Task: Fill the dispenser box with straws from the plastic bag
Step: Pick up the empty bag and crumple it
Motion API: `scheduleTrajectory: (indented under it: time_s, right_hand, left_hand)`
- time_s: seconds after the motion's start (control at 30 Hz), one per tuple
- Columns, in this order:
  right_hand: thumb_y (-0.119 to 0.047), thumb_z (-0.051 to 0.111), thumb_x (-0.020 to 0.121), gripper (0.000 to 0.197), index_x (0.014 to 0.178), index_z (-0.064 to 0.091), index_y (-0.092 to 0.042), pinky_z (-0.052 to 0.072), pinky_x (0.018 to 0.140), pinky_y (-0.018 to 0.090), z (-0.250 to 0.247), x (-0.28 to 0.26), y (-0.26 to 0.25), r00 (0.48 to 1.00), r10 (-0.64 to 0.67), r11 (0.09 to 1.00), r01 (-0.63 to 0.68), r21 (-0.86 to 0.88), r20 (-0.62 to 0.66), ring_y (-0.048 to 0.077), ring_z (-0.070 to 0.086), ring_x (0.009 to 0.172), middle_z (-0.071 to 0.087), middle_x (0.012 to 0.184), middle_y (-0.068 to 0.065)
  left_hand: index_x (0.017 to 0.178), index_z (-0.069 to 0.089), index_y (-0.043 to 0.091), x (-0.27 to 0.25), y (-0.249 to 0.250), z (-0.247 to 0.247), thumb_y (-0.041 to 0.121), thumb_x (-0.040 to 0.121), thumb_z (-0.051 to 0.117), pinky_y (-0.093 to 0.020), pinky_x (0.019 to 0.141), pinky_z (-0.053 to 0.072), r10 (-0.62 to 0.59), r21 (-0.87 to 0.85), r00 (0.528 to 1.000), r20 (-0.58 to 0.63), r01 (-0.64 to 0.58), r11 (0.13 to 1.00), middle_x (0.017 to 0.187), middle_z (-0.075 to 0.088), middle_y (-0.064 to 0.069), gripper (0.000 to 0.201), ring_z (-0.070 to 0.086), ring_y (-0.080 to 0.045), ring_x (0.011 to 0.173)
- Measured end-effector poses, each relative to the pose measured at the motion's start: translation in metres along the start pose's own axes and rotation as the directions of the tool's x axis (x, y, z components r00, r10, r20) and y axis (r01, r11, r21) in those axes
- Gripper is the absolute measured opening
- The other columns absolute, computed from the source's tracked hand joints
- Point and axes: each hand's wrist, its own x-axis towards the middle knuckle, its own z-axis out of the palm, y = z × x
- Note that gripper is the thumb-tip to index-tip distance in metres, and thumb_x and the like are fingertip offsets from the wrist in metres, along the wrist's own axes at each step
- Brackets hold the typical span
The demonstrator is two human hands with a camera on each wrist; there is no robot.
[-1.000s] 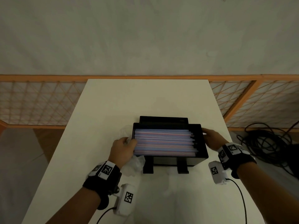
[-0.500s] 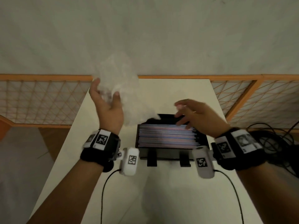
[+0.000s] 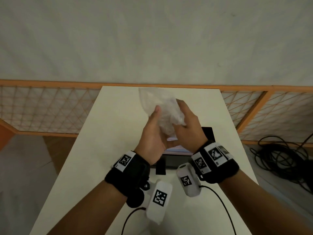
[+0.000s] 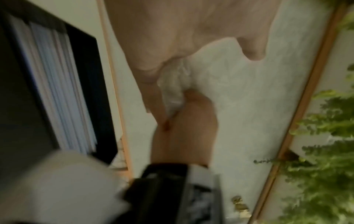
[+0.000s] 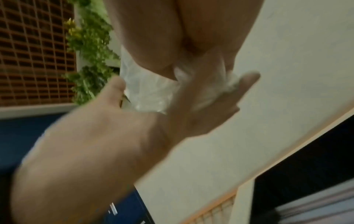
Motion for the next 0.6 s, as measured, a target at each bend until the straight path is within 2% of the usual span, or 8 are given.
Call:
scheduleTrajectory:
  time_s: [0.1,0.17,0.27,0.33,0.4,0.47,0.53,0.6]
  right_hand:
    - [-0.019,0.052,0.074,0.043,0.116,0.057,-0.022,0.054,0.082,0.04,-0.013,-0.012,0.0,0.992,-0.059,0.993,0.07,-0.098,0.115,0.022,0.063,0.098,0.066,0.108,0.003]
    - [-0.035,0.058,0.074,0.041,0.114,0.056,-0.036,0.047,0.094,0.024,-0.021,-0.025,-0.001,0.978,-0.069,0.998,0.071,0.0,0.198,0.01,0.053,0.113,0.053,0.119,-0.016]
    - [-0.05,0.062,0.072,0.046,0.113,0.054,-0.03,0.046,0.097,0.025,-0.017,-0.037,0.0,1.0,0.03,0.958,-0.03,0.286,0.005,0.005,0.047,0.122,0.036,0.134,-0.004]
    - [-0.055,0.058,0.074,0.052,0.115,0.046,-0.026,0.053,0.083,0.033,-0.011,-0.036,0.0,0.965,0.252,0.829,-0.176,0.53,-0.074,0.014,0.058,0.112,0.049,0.128,0.004]
    - [-0.042,0.052,0.082,0.043,0.118,0.039,-0.022,0.052,0.065,0.032,-0.014,-0.032,0.0,0.923,0.381,0.669,-0.233,0.705,-0.057,0.018,0.064,0.091,0.062,0.106,0.003]
    - [-0.023,0.047,0.089,0.034,0.122,0.042,-0.02,0.051,0.06,0.03,-0.028,-0.028,-0.003,0.901,0.426,0.611,-0.224,0.759,-0.077,0.023,0.062,0.086,0.062,0.1,0.006]
    - [-0.003,0.041,0.089,0.033,0.117,0.054,-0.015,0.054,0.063,0.032,-0.045,-0.026,0.001,0.919,0.369,0.724,-0.191,0.662,-0.138,0.029,0.063,0.092,0.064,0.103,0.012]
    - [0.009,0.042,0.081,0.039,0.1,0.062,-0.018,0.055,0.072,0.038,-0.059,-0.028,0.006,0.932,0.221,0.889,-0.071,0.452,-0.288,0.03,0.063,0.095,0.066,0.1,0.01]
  left_hand:
    - [0.136,0.046,0.015,0.007,0.005,0.009,0.034,0.092,0.051,-0.031,0.066,0.057,-0.022,-0.049,0.995,-0.099,0.018,0.999,0.114,0.065,-0.011,0.048,0.064,-0.022,0.095]
    - [0.132,0.046,0.018,0.014,0.009,0.008,0.013,0.091,0.053,-0.03,0.061,0.057,0.119,0.075,0.983,-0.143,-0.109,0.991,0.113,0.065,-0.011,0.043,0.067,-0.021,0.09]
    - [0.103,0.065,0.01,0.016,0.007,0.025,-0.009,0.087,0.048,-0.025,0.063,0.056,0.323,0.348,0.946,-0.016,-0.297,0.889,0.105,0.066,-0.009,0.03,0.069,-0.012,0.084]
    - [0.081,0.068,0.013,0.013,-0.002,0.041,-0.014,0.085,0.05,-0.023,0.067,0.056,0.419,0.489,0.906,0.06,-0.392,0.779,0.102,0.063,-0.006,0.032,0.068,-0.009,0.087]
    - [0.082,0.069,0.013,0.011,-0.013,0.053,-0.013,0.085,0.05,-0.028,0.075,0.058,0.416,0.555,0.904,0.095,-0.395,0.732,0.108,0.064,-0.002,0.032,0.067,-0.015,0.098]
    - [0.086,0.071,0.021,0.008,-0.026,0.057,-0.007,0.085,0.05,-0.032,0.092,0.053,0.399,0.567,0.902,0.167,-0.419,0.709,0.127,0.056,-0.002,0.035,0.059,-0.02,0.117]
    - [0.093,0.069,0.031,0.001,-0.036,0.056,0.004,0.083,0.056,-0.026,0.103,0.045,0.406,0.614,0.887,0.221,-0.449,0.649,0.143,0.039,0.003,0.032,0.045,-0.014,0.131]
    - [0.099,0.068,0.035,-0.009,-0.043,0.054,0.021,0.077,0.063,-0.021,0.103,0.043,0.408,0.554,0.902,0.138,-0.412,0.723,0.148,0.031,0.012,0.026,0.037,-0.005,0.135]
